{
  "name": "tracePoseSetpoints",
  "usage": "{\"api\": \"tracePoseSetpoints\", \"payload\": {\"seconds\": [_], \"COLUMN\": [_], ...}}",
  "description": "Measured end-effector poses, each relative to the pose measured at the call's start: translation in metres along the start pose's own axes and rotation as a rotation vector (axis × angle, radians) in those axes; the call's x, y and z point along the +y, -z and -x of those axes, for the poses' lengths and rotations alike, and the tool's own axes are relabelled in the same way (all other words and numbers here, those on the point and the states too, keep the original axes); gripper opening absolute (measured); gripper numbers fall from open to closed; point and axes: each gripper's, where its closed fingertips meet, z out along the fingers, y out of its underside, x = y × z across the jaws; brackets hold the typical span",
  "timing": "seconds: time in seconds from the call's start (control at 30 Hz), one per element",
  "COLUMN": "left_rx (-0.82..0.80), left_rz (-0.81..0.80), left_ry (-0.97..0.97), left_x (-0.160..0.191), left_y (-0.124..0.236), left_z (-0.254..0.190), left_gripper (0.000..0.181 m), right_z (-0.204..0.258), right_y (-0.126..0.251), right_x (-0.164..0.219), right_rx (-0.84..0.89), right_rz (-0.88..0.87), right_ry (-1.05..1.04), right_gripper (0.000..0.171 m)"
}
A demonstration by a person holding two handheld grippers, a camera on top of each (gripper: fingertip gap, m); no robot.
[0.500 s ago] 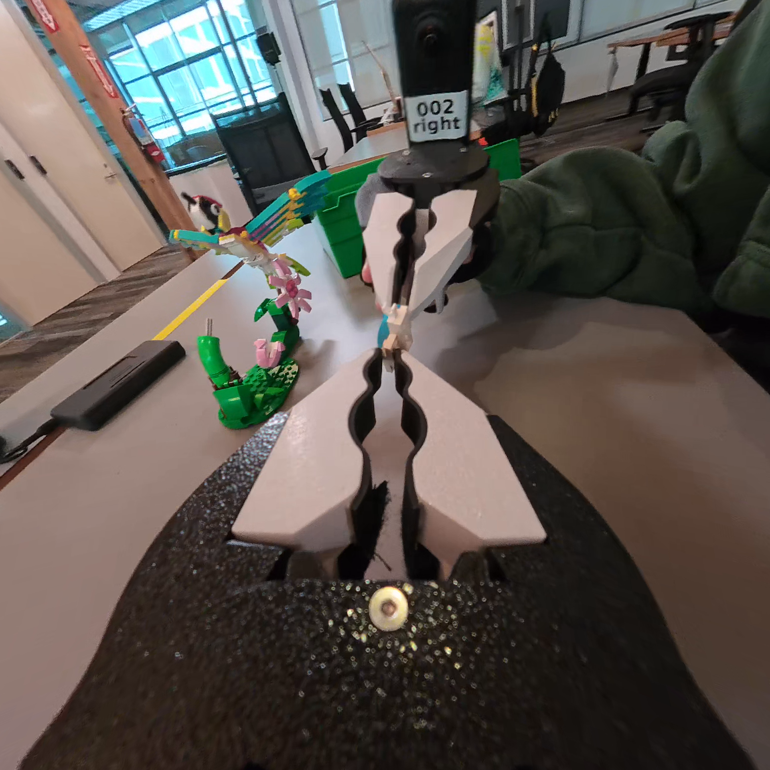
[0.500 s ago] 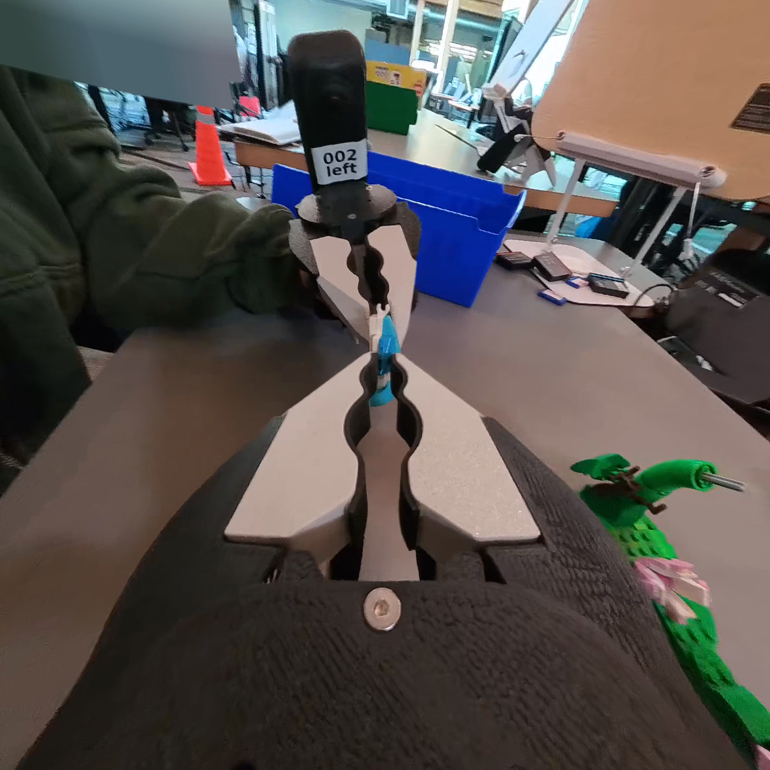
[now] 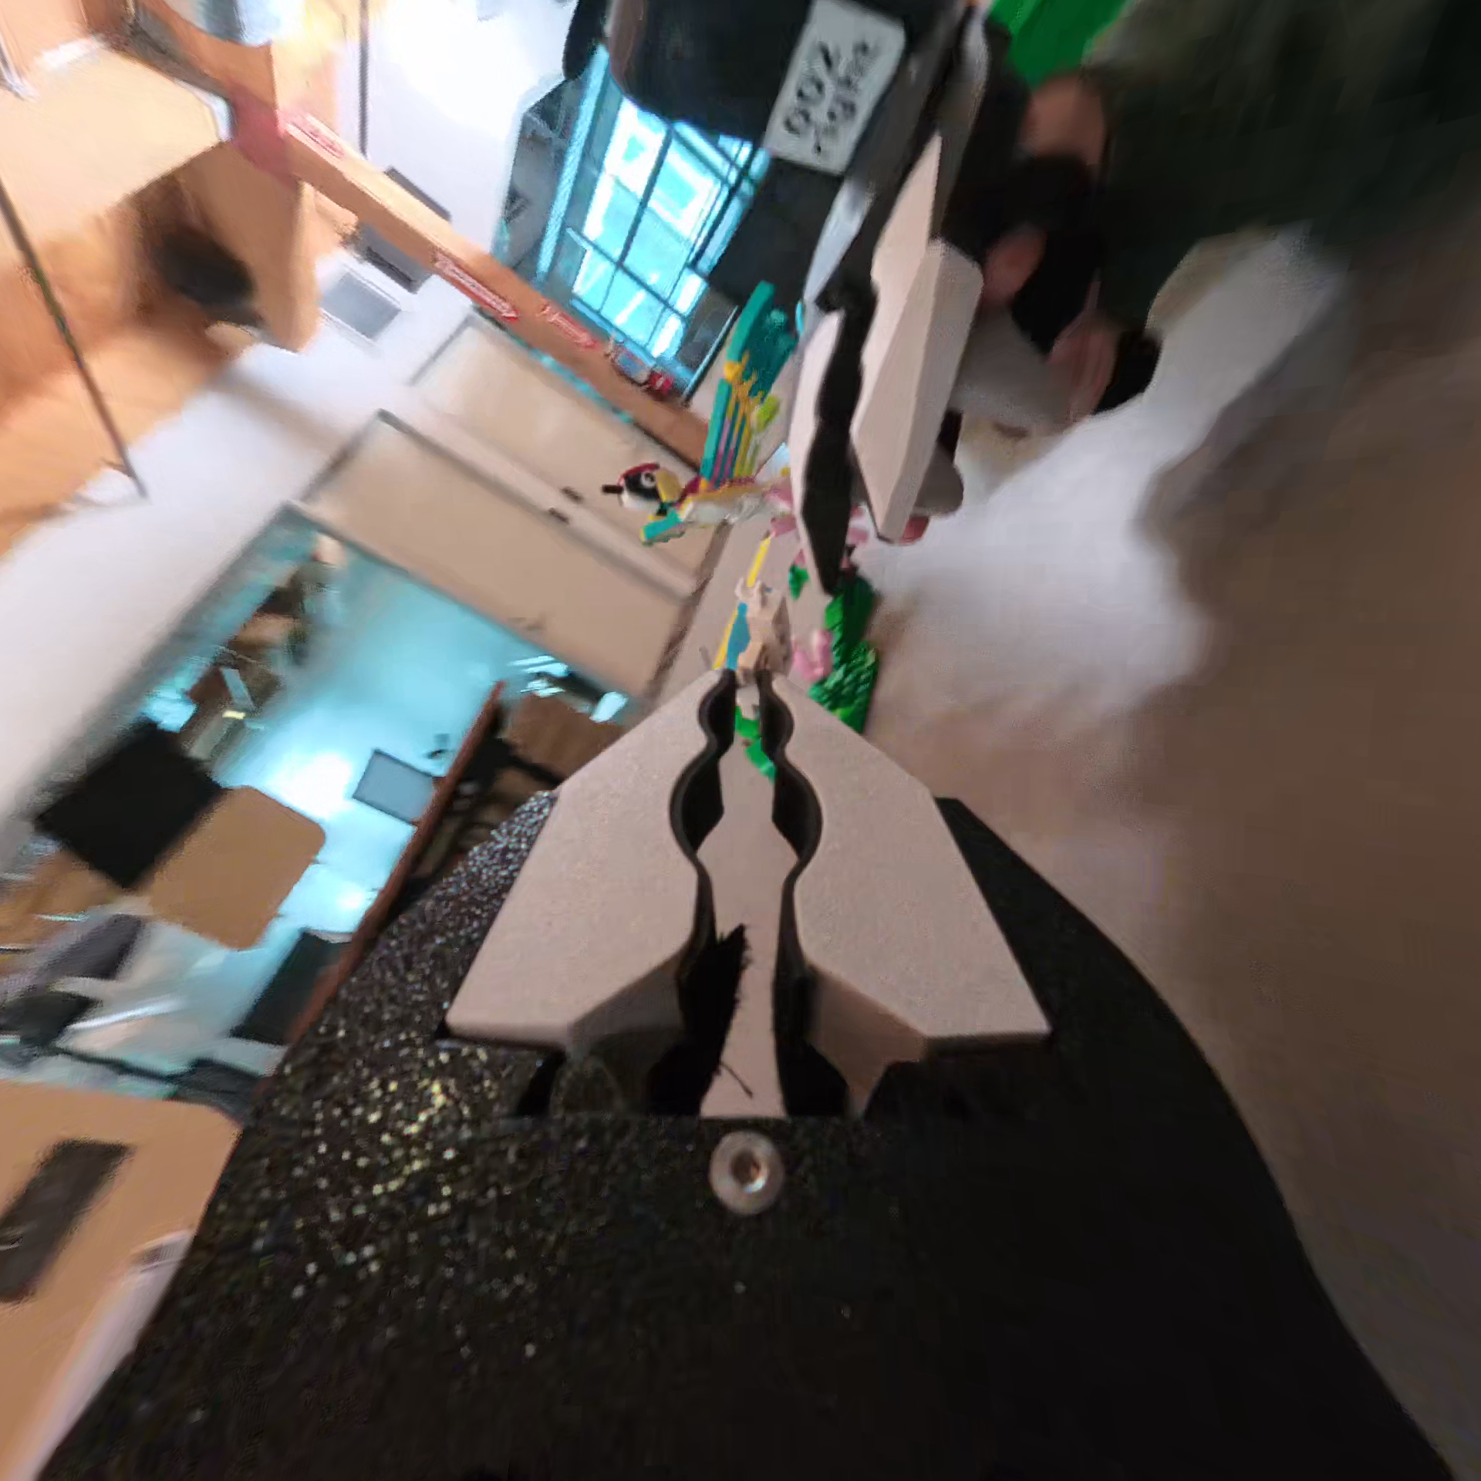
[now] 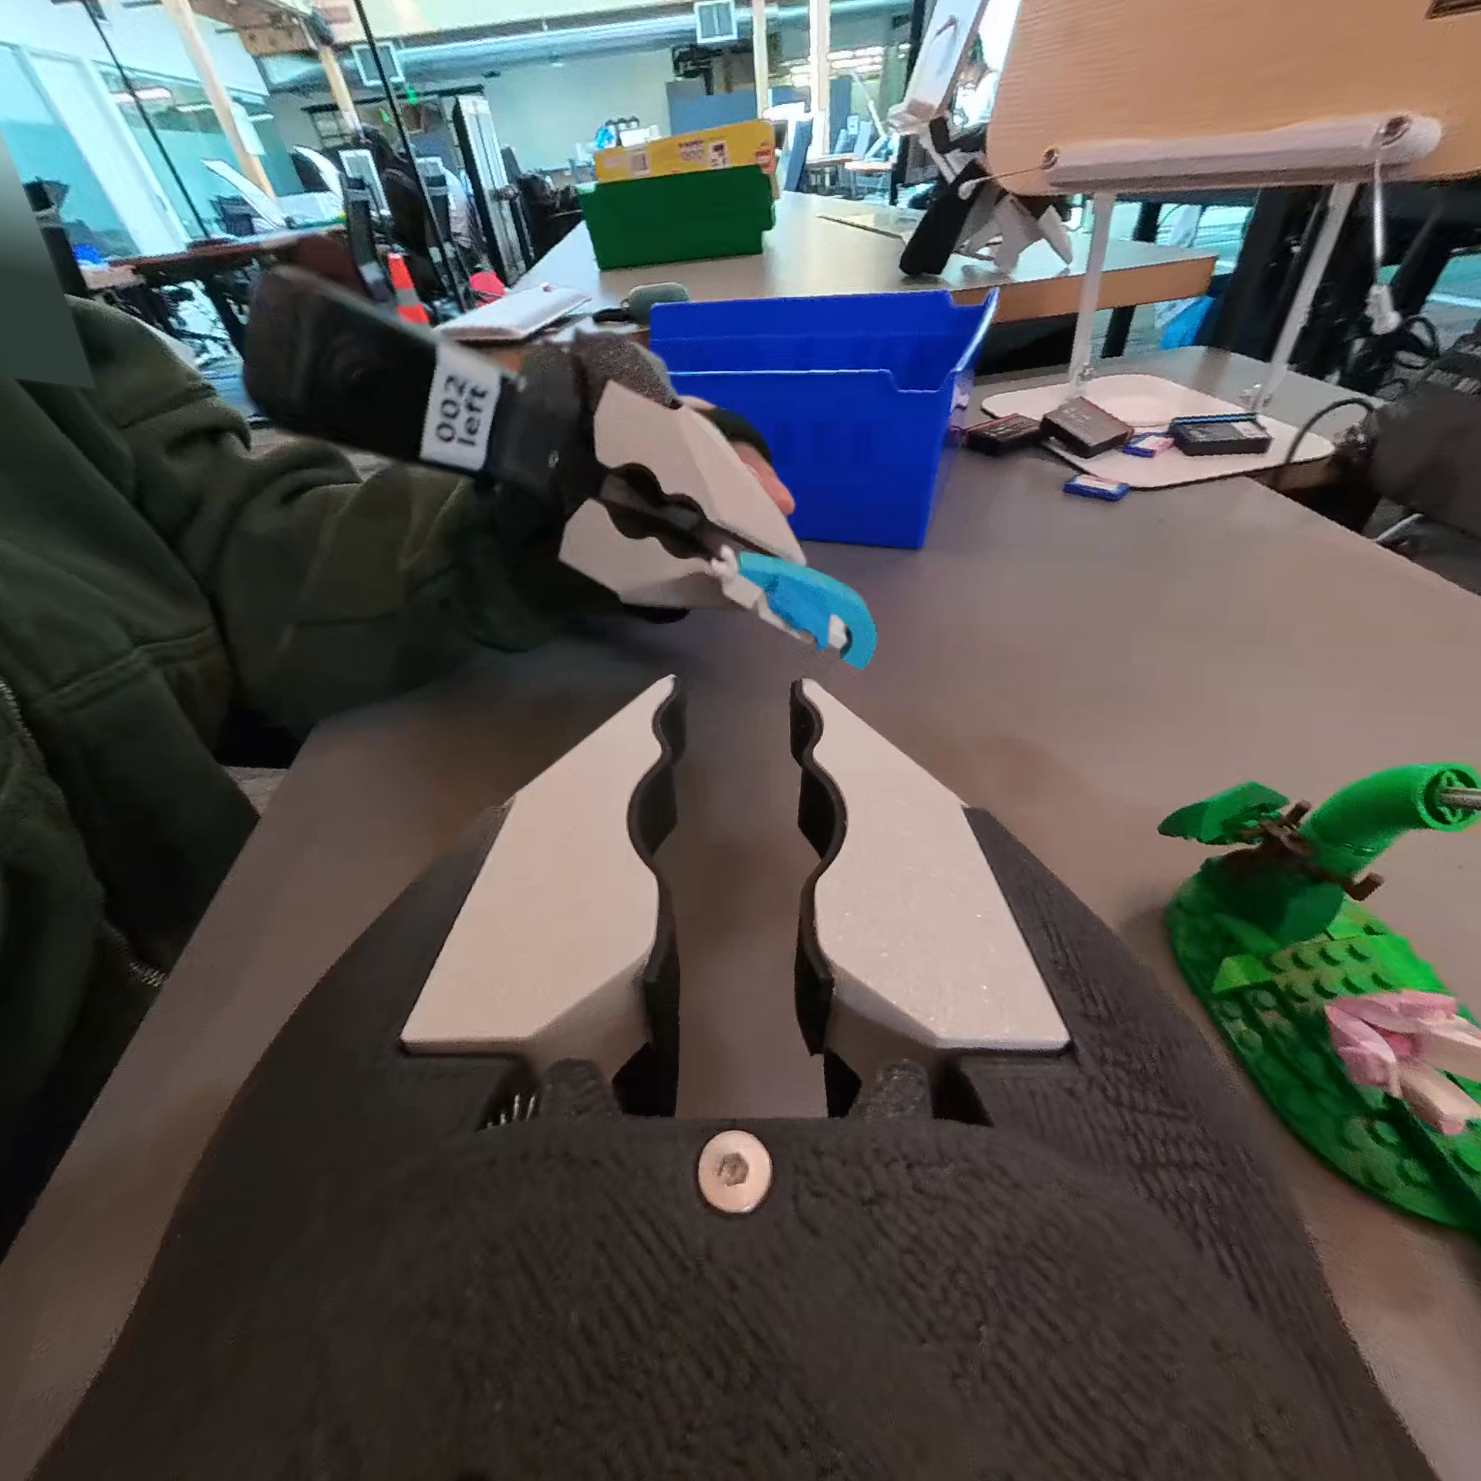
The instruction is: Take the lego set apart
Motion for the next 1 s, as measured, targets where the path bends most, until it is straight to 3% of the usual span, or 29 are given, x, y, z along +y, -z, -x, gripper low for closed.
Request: {"api": "tracePoseSetpoints", "payload": {"seconds": [0.07, 0.2, 0.37, 0.53, 0.67, 1.0], "left_rx": [-0.014, 0.006, 0.159, 0.345, 0.406, 0.437], "left_rz": [0.026, 0.027, -0.048, -0.165, -0.215, -0.244], "left_ry": [-0.092, -0.099, 0.171, 0.515, 0.648, 0.717], "left_x": [0.002, 0.003, -0.002, -0.016, -0.022, -0.025], "left_y": [-0.002, -0.004, -0.004, 0.003, 0.006, 0.008], "left_z": [-0.004, -0.010, -0.023, -0.029, -0.029, -0.027], "left_gripper": [0.004, 0.004, 0.004, 0.004, 0.004, 0.005], "right_z": [-0.001, -0.010, -0.006, 0.012, 0.016, 0.021], "right_y": [-0.004, -0.005, -0.005, -0.003, 0.001, 0.001], "right_x": [-0.003, -0.008, -0.002, -0.005, -0.008, -0.007], "right_rx": [0.029, 0.147, 0.190, 0.053, 0.010, -0.025], "right_rz": [-0.014, -0.042, 0.021, -0.009, -0.036, -0.039], "right_ry": [0.025, 0.162, 0.382, 0.303, 0.264, 0.249], "right_gripper": [0.029, 0.033, 0.012, 0.009, 0.014, 0.004]}}
